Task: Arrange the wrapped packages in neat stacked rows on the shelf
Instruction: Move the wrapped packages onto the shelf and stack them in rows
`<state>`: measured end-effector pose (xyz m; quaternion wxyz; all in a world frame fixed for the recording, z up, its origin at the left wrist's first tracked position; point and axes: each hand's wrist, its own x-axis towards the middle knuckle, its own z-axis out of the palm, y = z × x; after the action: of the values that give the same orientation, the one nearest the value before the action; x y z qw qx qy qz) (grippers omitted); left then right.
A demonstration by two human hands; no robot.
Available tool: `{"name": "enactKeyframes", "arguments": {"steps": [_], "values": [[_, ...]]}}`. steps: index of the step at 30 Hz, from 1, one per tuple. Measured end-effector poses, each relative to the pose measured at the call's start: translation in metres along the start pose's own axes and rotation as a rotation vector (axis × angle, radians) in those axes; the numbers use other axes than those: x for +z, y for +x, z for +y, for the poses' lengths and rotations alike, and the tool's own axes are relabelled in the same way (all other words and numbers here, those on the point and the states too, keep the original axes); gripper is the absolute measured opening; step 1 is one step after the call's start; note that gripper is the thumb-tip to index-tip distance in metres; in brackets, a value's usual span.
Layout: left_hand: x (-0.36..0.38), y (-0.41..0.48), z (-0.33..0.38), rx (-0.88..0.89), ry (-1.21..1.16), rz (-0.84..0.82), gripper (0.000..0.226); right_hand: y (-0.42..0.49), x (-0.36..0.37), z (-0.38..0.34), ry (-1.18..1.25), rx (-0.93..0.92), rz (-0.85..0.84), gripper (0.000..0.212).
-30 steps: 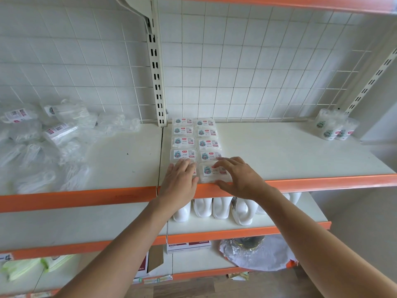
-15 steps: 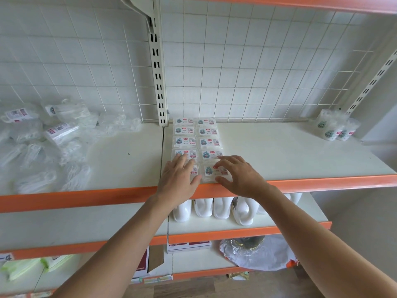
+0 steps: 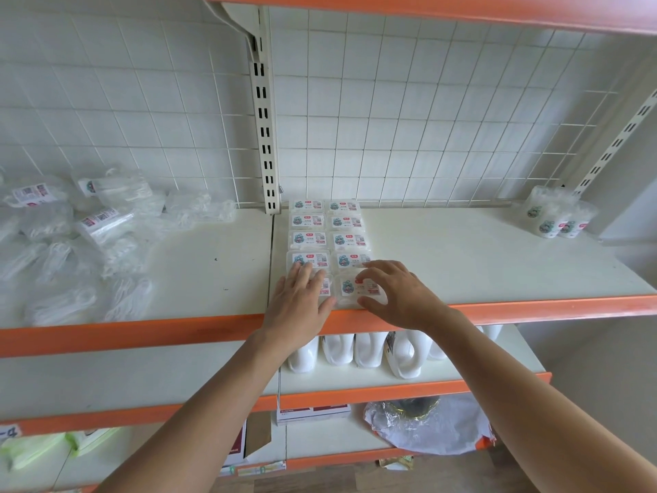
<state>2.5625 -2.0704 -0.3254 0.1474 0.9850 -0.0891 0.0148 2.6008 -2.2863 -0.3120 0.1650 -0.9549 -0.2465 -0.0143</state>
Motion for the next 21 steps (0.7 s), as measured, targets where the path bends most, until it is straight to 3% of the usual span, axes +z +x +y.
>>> {"name": "enactKeyframes", "arguments": {"steps": [5,12,21], "values": [[-0.005,0.005,-0.001,-0.058,-0.048,0.025,0.063,0.008,0.002,-0.004,0.080,0.054,0.042,0.050],[-0.010,0.007,-0.006,-0.084,-0.164,-0.084,0.061,0.012,0.009,-0.004,0.060,0.156,-0.057,0.056],[-0.007,0.007,-0.007,-0.044,-0.077,-0.085,0.063,0.012,0.005,-0.012,0.048,0.181,-0.061,0.051]]}}
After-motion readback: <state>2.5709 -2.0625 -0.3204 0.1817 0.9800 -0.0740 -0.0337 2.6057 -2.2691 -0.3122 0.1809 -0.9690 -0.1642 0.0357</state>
